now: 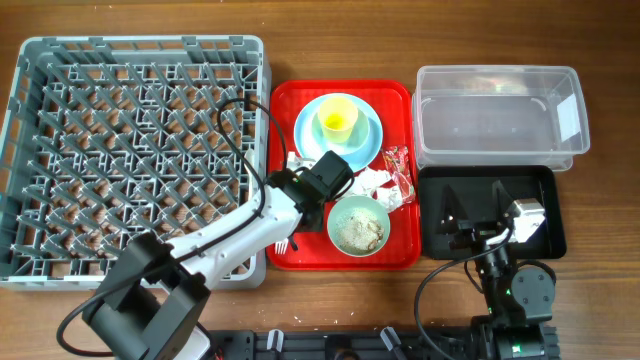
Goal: Sort waste into correct bins and load items into the dishwasher rack
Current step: 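Return left gripper to the tray and grasp the white fork, then carry the white fork with left gripper and place it in the rack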
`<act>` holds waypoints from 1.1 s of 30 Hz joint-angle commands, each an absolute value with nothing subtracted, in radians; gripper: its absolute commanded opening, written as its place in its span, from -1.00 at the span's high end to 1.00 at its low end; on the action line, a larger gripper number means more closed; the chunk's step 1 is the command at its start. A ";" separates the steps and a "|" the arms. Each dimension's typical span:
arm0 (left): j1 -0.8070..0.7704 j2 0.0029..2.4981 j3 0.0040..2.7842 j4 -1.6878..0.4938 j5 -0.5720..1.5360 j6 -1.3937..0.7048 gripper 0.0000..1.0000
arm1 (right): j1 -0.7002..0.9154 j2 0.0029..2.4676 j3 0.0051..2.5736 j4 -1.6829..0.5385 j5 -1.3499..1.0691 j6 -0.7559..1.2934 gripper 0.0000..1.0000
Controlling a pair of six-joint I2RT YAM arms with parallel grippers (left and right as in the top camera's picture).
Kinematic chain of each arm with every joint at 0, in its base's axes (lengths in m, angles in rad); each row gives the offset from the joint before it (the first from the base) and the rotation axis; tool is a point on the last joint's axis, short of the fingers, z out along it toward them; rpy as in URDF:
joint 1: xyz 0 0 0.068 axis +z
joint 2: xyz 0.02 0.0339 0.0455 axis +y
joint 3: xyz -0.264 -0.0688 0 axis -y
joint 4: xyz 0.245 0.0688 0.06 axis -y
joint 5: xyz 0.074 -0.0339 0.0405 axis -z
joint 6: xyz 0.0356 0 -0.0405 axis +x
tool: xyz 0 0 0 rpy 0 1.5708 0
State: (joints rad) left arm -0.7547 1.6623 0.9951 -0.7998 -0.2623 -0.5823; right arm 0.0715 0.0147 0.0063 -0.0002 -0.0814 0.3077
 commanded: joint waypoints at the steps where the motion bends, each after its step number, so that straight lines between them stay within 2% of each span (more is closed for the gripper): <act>1: -0.755 1.649 1.008 -0.801 -0.308 -0.592 0.45 | 0.072 0.010 0.005 0.002 -0.073 0.291 -1.00; 10: -0.755 1.657 0.967 -0.774 -0.308 -0.619 0.46 | 0.072 0.010 0.005 0.002 -0.073 0.291 -1.00; 16: -0.755 1.671 0.878 -0.657 -0.308 -0.619 0.45 | 0.072 0.010 0.005 0.002 -0.073 0.291 -1.00; 21: -0.755 1.671 0.862 -0.641 -0.309 -0.619 0.46 | 0.072 0.010 0.005 0.002 -0.073 0.291 -0.99; 25: -0.755 1.671 0.862 -0.631 -0.308 -0.619 0.56 | 0.072 0.010 0.005 0.002 -0.073 0.291 -1.00; 26: -0.755 1.671 0.860 -0.627 -0.308 -0.620 0.65 | 0.072 0.010 0.005 0.002 -0.073 0.291 -1.00; 33: -0.755 1.672 0.818 -0.571 -0.300 -0.645 0.63 | 0.072 0.010 0.005 0.002 -0.073 0.291 -0.99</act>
